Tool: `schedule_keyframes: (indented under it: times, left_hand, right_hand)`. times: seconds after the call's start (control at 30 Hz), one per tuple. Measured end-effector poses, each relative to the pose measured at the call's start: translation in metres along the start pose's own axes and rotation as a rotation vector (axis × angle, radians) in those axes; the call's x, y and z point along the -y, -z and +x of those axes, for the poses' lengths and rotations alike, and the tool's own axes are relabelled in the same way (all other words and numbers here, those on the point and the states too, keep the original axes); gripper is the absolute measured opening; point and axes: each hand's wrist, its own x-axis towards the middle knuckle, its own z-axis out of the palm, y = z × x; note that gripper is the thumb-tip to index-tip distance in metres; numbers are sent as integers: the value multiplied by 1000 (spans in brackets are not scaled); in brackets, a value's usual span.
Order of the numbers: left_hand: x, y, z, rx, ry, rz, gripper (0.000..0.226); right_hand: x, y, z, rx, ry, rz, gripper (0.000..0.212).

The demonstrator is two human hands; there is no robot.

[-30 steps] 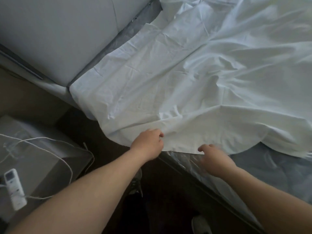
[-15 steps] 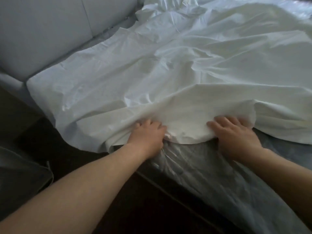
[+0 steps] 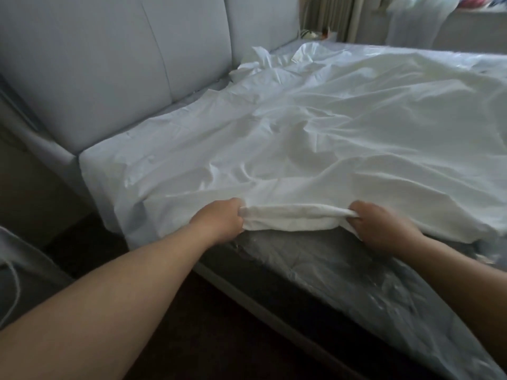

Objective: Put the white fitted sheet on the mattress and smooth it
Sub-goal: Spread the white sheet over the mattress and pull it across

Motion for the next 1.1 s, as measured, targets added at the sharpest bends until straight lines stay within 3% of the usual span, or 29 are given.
schedule_keyframes:
  times: [0.13,0.27,0.5,0.6,0.73,0.8,0.93,0.97,1.0,1.1]
  left_hand:
    - [8,-17,-40,-24,0,9,6]
    - [6,-41,-81,117,-40,44,24]
    - [2,-74,-144,265,-114,167,28]
    - [3,-79,-166,274,-147,267,33]
    - [-10,-81,-184,129,-257,229,45]
    - [-27,-78,-192,77,-331,173,51]
    - [-71,-72,-203,18,-474,56,48]
    - [-80,-72,-203,4,-492,29,46]
    - [-88,-71,-203,-6,-509,5,44]
    - [-107,-74,-202,-17,-542,-5,40]
  right_hand:
    - [12,-20,-41,81,-13,12,21]
    - [23,-35,-105,66,-52,-58,25]
    - [40,-54,-206,35,-134,-42,24]
    - [51,-67,-236,74,-78,-153,20]
    - [68,-65,-255,248,127,-237,28]
    - [76,-57,-257,346,182,-134,33]
    - [80,-37,-270,634,180,378,34]
    - [76,-36,-270,600,174,478,33]
    - [70,-36,-266,449,156,541,27]
    - [36,-35,-245,-329,-152,577,23]
